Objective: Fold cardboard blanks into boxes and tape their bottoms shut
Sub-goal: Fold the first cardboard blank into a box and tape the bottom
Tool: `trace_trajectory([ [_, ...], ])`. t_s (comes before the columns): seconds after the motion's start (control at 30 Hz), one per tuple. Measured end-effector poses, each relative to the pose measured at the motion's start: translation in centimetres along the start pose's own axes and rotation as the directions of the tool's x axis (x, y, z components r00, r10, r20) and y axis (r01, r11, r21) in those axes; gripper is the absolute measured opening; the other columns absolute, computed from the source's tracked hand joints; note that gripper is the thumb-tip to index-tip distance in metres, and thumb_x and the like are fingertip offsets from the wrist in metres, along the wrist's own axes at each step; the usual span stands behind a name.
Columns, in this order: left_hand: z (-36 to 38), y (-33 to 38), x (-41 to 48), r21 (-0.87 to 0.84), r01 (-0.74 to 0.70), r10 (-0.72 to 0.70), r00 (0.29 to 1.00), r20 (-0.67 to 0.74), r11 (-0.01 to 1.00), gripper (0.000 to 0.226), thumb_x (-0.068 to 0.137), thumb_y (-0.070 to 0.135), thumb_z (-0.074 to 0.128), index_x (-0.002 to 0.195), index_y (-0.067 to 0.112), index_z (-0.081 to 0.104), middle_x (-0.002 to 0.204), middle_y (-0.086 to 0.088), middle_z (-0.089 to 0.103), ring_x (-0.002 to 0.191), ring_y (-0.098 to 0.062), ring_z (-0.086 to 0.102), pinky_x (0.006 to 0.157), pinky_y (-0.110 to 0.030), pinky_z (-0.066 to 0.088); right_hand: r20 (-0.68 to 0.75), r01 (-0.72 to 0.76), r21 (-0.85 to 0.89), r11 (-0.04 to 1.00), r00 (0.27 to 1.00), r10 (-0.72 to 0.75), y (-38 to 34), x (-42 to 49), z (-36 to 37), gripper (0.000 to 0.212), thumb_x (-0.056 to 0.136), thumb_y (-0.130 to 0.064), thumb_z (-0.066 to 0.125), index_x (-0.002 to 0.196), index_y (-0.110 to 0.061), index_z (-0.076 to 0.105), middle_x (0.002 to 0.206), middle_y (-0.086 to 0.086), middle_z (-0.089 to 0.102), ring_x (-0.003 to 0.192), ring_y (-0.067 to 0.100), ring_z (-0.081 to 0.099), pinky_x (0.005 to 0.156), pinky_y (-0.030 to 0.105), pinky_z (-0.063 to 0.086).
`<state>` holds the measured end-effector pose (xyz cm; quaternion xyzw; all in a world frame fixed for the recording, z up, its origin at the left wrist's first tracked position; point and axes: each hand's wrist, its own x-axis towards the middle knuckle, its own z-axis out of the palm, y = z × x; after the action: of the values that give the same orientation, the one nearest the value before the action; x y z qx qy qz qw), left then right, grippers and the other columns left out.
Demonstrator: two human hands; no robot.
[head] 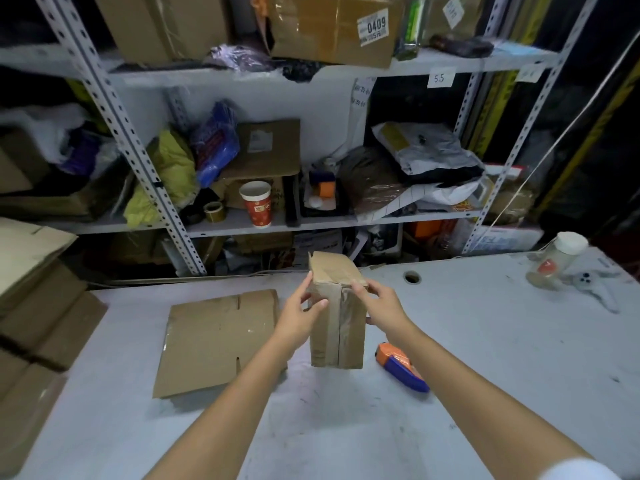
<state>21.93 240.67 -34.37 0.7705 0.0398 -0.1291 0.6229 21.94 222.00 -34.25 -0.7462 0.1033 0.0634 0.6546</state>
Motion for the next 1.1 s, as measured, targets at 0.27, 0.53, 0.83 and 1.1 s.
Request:
trace_trajectory([
  [0.27,0.3,-0.1,0.2,-0.031,0.104,-0.107,0.987,-0.118,0.994,0.048,0.093,0.044,0.064,0.137,0.03,0.053,0.123,-0.003,0.066,0.104,-0.024,0.062,0.077,-0.037,0.051,0.058,0.085,-0.139,0.987,0.995,-0.077,0.9,0.0,1.3,0.055,0.088,-0.048,0.069,0.139,-0.029,0.057,0.129,-0.016,0.063,0.112,0.008,0.063,0.092,0.037,0.057],
  [0.53,-0.3,-0.1,-0.3,-0.016,0.046,-0.048,0.993,-0.106,0.999,0.031,0.096,0.026,0.062,0.125,0.036,0.054,0.107,0.015,0.064,0.097,-0.004,0.058,0.07,-0.023,0.046,-0.014,-0.022,-0.038,0.999,1.0,0.021,1.3,0.0,1.6,0.033,0.095,-0.033,0.064,0.127,-0.024,0.062,0.124,-0.01,0.061,0.114,0.013,0.06,0.089,0.043,0.058],
  [0.83,-1.2,-0.3,0.0,-0.043,0.05,-0.057,0.984,-0.17,0.998,0.034,0.092,0.044,0.067,0.124,0.038,0.059,0.115,0.009,0.068,0.106,-0.018,0.064,0.093,-0.043,0.055,0.182,0.029,-0.068,0.997,0.983,-0.017,0.4,-0.6,0.7,0.049,0.095,-0.035,0.066,0.142,-0.025,0.053,0.128,-0.018,0.056,0.109,0.003,0.061,0.088,0.026,0.053],
  [1.1,-0.7,-0.2,-0.1,-0.054,0.034,-0.042,0.99,-0.138,0.998,0.037,0.093,0.04,0.066,0.129,0.034,0.058,0.114,0.01,0.068,0.105,-0.015,0.063,0.089,-0.036,0.054,0.145,-0.163,0.077,0.984,0.978,0.15,-0.9,-0.5,1.2,0.022,0.103,-0.032,0.053,0.123,-0.028,0.062,0.112,-0.01,0.066,0.101,0.007,0.062,0.082,0.03,0.053],
])
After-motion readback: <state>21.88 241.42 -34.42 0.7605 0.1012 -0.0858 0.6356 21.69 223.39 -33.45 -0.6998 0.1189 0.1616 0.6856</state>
